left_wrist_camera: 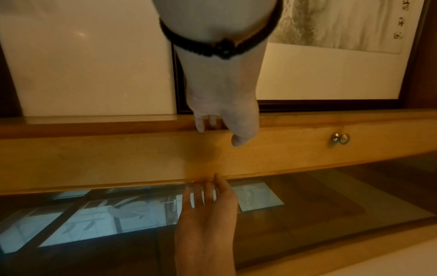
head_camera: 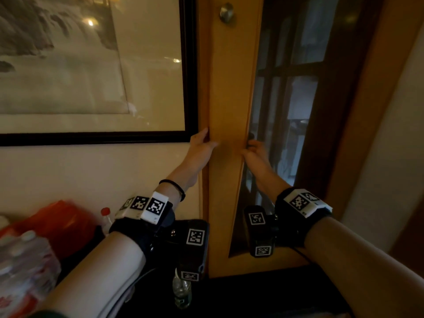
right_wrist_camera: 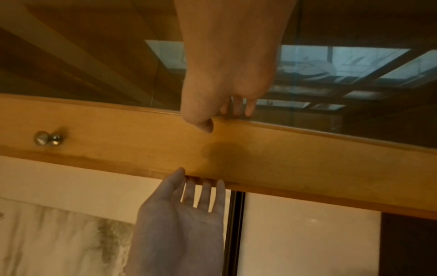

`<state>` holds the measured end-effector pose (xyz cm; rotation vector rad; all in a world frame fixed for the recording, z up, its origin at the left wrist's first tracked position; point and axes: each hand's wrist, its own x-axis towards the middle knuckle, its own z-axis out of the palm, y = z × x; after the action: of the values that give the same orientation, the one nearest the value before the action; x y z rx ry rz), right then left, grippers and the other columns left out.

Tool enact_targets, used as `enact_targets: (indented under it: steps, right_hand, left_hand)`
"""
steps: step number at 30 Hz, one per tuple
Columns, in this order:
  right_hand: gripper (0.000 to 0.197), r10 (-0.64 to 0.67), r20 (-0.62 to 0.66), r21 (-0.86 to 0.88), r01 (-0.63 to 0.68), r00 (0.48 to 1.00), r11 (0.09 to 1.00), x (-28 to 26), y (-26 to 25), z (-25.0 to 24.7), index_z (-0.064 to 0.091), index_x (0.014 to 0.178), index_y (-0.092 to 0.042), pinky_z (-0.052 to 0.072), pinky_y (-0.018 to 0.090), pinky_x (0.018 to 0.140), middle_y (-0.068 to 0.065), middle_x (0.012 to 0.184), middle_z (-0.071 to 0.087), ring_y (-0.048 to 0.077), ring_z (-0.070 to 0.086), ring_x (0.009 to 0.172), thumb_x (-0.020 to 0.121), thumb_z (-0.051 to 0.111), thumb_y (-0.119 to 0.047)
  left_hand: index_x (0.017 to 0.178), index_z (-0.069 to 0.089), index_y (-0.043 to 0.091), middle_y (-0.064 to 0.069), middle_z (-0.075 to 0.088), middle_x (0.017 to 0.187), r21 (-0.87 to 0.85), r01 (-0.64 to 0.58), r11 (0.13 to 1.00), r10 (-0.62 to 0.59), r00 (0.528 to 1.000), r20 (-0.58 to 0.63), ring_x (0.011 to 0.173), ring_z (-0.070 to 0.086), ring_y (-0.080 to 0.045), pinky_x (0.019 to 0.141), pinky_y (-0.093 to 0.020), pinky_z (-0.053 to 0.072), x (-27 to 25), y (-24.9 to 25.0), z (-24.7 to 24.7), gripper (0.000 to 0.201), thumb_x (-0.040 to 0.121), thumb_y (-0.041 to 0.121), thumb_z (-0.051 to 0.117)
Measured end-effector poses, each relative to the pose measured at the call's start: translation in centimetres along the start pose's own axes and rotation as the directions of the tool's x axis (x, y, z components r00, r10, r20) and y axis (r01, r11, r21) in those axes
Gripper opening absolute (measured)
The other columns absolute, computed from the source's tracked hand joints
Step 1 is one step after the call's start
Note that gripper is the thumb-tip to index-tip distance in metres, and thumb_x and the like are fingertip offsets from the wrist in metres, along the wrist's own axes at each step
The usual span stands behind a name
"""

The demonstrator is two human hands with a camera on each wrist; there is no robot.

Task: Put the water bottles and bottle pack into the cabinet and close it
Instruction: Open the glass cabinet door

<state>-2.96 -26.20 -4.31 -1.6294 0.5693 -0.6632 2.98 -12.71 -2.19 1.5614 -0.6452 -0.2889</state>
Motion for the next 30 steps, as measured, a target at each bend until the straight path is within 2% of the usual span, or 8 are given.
enact_targets:
  steps: [5,10,13,17,21,23,26,30]
  right_hand:
    - [0.056,-0.024,-0.019,0.030,0.025,1.000,0.999,-0.1,0.8,0.4,0.036,0.134,-0.022,0.049,0.040,0.098,0.008,0.130,0.047,0.021,0.053,0.112,0.083,0.055,-0.014]
    - [0.055,-0.037,-0.041,0.056,0.039,0.998,0.998,-0.6,1.5,-0.2,0.037,0.135,-0.019,0.048,0.035,0.096,0.007,0.130,0.047,0.019,0.053,0.113,0.084,0.057,-0.015]
    - [0.050,-0.053,-0.076,0.084,0.060,0.996,0.995,-1.7,1.7,-0.4,0.039,0.131,-0.020,0.047,0.042,0.101,0.004,0.122,0.051,0.021,0.053,0.113,0.085,0.059,-0.019]
    - [0.062,-0.083,-0.117,0.087,0.094,0.990,0.992,-4.3,2.1,-0.7,0.037,0.131,-0.024,0.047,0.041,0.101,0.003,0.127,0.046,0.019,0.051,0.114,0.078,0.063,-0.044]
    - [0.073,-0.111,-0.108,0.097,0.122,0.988,0.988,-7.8,2.2,-1.6,0.036,0.126,-0.032,0.048,0.042,0.101,0.006,0.136,0.041,0.019,0.052,0.118,0.067,0.070,-0.058]
    - [0.085,-0.114,-0.106,0.080,0.123,0.988,0.989,-9.6,2.3,-2.0,0.033,0.121,-0.044,0.047,0.044,0.102,0.004,0.137,0.042,0.019,0.052,0.119,0.051,0.072,-0.071]
    - [0.107,-0.103,-0.085,0.018,0.104,0.991,0.994,-12.0,2.4,-2.8,0.028,0.131,-0.046,0.044,0.045,0.105,0.001,0.138,0.042,0.018,0.049,0.123,0.040,0.075,-0.076]
    - [0.114,-0.104,-0.096,-0.077,0.096,0.990,0.992,-14.6,1.8,-3.6,0.021,0.141,-0.036,0.037,0.046,0.111,-0.003,0.141,0.030,0.019,0.037,0.132,0.047,0.078,-0.066]
  left_hand:
    - [0.130,0.049,0.026,0.011,0.058,0.116,-0.061,0.003,0.998,-0.006,0.999,-0.050,0.097,0.054,-0.002,0.067,-0.019,0.038,0.5,0.3,0.3,0.043,0.092,0.006,0.043]
    - [0.123,0.054,0.017,0.001,0.060,0.121,-0.090,0.007,0.996,-0.015,0.996,-0.087,0.109,0.053,-0.018,0.077,-0.030,0.042,-0.2,0.3,0.3,0.041,0.084,0.006,0.045]
    - [0.103,0.053,0.016,-0.003,0.059,0.108,-0.145,-0.023,0.989,0.006,0.993,-0.116,0.099,0.055,-0.021,0.084,-0.037,0.045,-1.1,0.2,1.0,0.023,0.084,0.007,0.044]
    - [0.090,0.048,0.017,-0.003,0.054,0.094,-0.237,-0.050,0.970,0.014,0.988,-0.152,0.085,0.052,-0.018,0.075,-0.033,0.043,-3.2,0.0,2.2,0.013,0.082,0.009,0.044]
    - [0.106,0.055,0.006,-0.010,0.058,0.101,-0.320,-0.052,0.946,0.013,0.992,-0.123,0.088,0.056,-0.023,0.071,-0.032,0.048,-6.3,0.5,3.0,0.042,0.070,0.026,0.047]
    - [0.114,0.057,0.006,-0.017,0.061,0.110,-0.314,-0.038,0.949,0.002,0.994,-0.111,0.098,0.059,-0.031,0.083,-0.042,0.052,-7.6,0.5,3.2,0.058,0.064,0.034,0.050]
    - [0.116,0.060,0.012,-0.016,0.063,0.113,-0.299,-0.019,0.954,0.004,0.999,-0.049,0.104,0.060,-0.031,0.093,-0.048,0.049,-9.6,0.9,3.1,0.053,0.069,0.033,0.050]
    - [0.118,0.058,0.007,-0.009,0.062,0.100,-0.310,-0.006,0.951,0.023,0.998,0.050,0.098,0.059,-0.026,0.095,-0.047,0.049,-11.7,1.9,2.8,0.037,0.085,0.019,0.046]
